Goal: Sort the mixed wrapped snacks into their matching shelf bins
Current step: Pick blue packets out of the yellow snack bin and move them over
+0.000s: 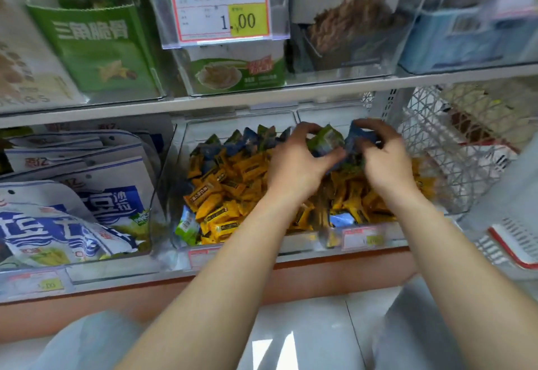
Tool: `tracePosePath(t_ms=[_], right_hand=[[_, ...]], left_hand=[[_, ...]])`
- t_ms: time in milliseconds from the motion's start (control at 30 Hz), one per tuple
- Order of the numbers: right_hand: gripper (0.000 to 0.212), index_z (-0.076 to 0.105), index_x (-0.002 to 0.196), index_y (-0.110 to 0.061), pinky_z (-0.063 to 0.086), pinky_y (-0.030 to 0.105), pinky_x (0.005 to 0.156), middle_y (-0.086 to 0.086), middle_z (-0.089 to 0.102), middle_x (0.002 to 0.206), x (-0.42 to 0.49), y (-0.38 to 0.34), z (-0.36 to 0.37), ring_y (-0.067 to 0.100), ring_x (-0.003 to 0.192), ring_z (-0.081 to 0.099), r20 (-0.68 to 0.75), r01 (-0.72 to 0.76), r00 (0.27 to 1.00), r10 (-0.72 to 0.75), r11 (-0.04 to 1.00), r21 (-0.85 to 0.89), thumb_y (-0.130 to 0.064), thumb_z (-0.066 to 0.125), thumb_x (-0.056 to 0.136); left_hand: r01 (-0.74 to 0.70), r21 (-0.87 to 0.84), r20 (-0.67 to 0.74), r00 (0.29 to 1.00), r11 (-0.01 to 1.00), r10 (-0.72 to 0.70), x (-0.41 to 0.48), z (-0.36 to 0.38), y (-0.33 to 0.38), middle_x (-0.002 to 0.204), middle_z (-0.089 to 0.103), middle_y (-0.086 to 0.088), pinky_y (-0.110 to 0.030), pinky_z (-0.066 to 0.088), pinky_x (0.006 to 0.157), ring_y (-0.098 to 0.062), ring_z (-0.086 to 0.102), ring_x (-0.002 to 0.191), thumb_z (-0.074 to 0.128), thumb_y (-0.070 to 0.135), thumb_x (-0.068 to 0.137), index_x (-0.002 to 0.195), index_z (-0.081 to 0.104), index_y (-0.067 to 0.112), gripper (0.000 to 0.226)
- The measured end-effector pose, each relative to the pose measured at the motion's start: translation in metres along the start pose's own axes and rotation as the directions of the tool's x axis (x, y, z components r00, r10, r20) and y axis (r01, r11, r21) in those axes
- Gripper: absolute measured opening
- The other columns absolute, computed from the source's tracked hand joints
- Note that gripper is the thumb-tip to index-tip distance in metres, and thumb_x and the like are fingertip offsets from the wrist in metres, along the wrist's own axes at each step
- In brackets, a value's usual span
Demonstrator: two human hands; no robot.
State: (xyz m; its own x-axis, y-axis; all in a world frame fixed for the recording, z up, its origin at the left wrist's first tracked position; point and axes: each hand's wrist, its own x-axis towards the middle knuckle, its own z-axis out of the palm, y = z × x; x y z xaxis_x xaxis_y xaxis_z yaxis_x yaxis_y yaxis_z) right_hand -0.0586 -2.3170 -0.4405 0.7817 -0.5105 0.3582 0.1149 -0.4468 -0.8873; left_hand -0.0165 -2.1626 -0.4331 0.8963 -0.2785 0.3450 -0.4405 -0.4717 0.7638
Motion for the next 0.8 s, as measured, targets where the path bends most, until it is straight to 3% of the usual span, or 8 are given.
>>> tracePosePath(t_ms=[100, 167, 333, 433, 500, 633, 700, 800], right_hand=[[0.032, 0.061, 0.129, -0.021, 0.033, 0.008, 0.084, 0.003, 0.060, 0.132, 0.016, 0.011, -0.017, 0.014, 0.116, 0.055, 0.051, -0.111, 0.991, 0.121, 0.980, -0.165, -0.024, 0.046, 0.102], [0.037, 0.059, 0.132, -0.026, 0.034, 0.018, 0.091, 0.004, 0.056, 0.139, 0.016, 0.013, -0.023, 0.020, 0.120, 0.054, 0.036, -0.118, 0.990, 0.135, 0.947, -0.299, -0.037, 0.047, 0.099], [0.033, 0.066, 0.119, -0.029, 0.041, 0.024, 0.085, -0.001, 0.065, 0.122, -0.006, -0.007, 0.007, 0.019, 0.108, 0.060, 0.230, 0.202, 0.965, -0.123, 0.911, -0.361, -0.038, 0.056, 0.089], [0.035, 0.064, 0.122, -0.029, 0.043, 0.028, 0.085, -0.001, 0.062, 0.122, -0.009, -0.030, 0.049, 0.021, 0.112, 0.056, 0.403, 0.416, 0.880, -0.250, 0.816, -0.401, -0.038, 0.057, 0.089], [0.042, 0.058, 0.130, -0.032, 0.043, 0.031, 0.087, -0.004, 0.057, 0.130, -0.002, -0.042, 0.070, 0.021, 0.118, 0.054, 0.517, 0.491, 0.817, -0.258, 0.780, -0.388, -0.041, 0.058, 0.089], [0.063, 0.038, 0.142, -0.048, 0.038, 0.032, 0.097, -0.009, 0.038, 0.152, -0.002, -0.051, 0.110, 0.018, 0.136, 0.040, 0.805, 0.542, 0.585, -0.094, 0.784, -0.303, -0.067, 0.053, 0.084], [0.074, 0.031, 0.145, -0.052, 0.031, 0.040, 0.110, -0.011, 0.022, 0.160, -0.011, -0.040, 0.120, 0.021, 0.144, 0.026, 0.876, 0.641, 0.482, 0.006, 0.679, -0.357, -0.082, 0.046, 0.078], [0.077, 0.022, 0.148, -0.052, 0.014, 0.047, 0.118, -0.008, 0.005, 0.164, -0.020, -0.024, 0.128, 0.027, 0.149, 0.009, 0.885, 0.717, 0.464, 0.044, 0.568, -0.404, -0.080, 0.047, 0.080]], left_hand=[[-0.064, 0.294, 0.130, 0.991, 0.954, 0.027, 0.012, 0.021, 0.014, 0.116, 0.067, -0.006, -0.037, 0.053, 0.084, -0.029, 0.060, 0.109, 0.072, 0.062, 0.074, 0.119, 0.064, 0.030, 0.056], [-0.062, 0.296, 0.149, 0.989, 0.953, 0.018, 0.014, 0.018, 0.012, 0.126, 0.063, -0.004, -0.035, 0.048, 0.090, -0.027, 0.053, 0.119, 0.069, 0.063, 0.078, 0.127, 0.062, 0.033, 0.058], [-0.042, 0.275, 0.007, 0.999, 0.961, 0.041, -0.008, -0.040, -0.022, 0.109, 0.069, 0.007, -0.034, 0.055, 0.081, -0.017, 0.063, 0.101, 0.060, 0.042, 0.087, 0.109, 0.068, 0.031, 0.025], [0.062, 0.436, -0.070, 0.997, 0.898, -0.035, -0.018, -0.087, -0.049, 0.112, 0.068, 0.001, -0.035, 0.054, 0.079, -0.024, 0.063, 0.103, 0.061, 0.038, 0.088, 0.117, 0.066, 0.028, 0.031], [0.058, 0.515, -0.029, 0.998, 0.855, -0.050, -0.025, -0.104, -0.056, 0.117, 0.065, -0.006, -0.037, 0.053, 0.079, -0.029, 0.062, 0.104, 0.061, 0.036, 0.090, 0.127, 0.061, 0.026, 0.039], [-0.044, 0.602, 0.096, 0.995, 0.797, -0.018, -0.048, -0.130, -0.066, 0.119, 0.064, -0.008, -0.038, 0.053, 0.079, -0.029, 0.062, 0.103, 0.059, 0.039, 0.090, 0.131, 0.055, 0.023, 0.045], [-0.127, 0.698, 0.191, 0.981, 0.704, -0.013, -0.061, -0.140, -0.073, 0.123, 0.063, -0.005, -0.040, 0.054, 0.081, -0.028, 0.062, 0.106, 0.055, 0.050, 0.090, 0.132, 0.054, 0.025, 0.049], [-0.285, 0.767, 0.351, 0.936, 0.575, -0.005, -0.065, -0.154, -0.075, 0.133, 0.058, -0.001, -0.042, 0.055, 0.085, -0.026, 0.061, 0.112, 0.049, 0.057, 0.092, 0.134, 0.052, 0.027, 0.052]])
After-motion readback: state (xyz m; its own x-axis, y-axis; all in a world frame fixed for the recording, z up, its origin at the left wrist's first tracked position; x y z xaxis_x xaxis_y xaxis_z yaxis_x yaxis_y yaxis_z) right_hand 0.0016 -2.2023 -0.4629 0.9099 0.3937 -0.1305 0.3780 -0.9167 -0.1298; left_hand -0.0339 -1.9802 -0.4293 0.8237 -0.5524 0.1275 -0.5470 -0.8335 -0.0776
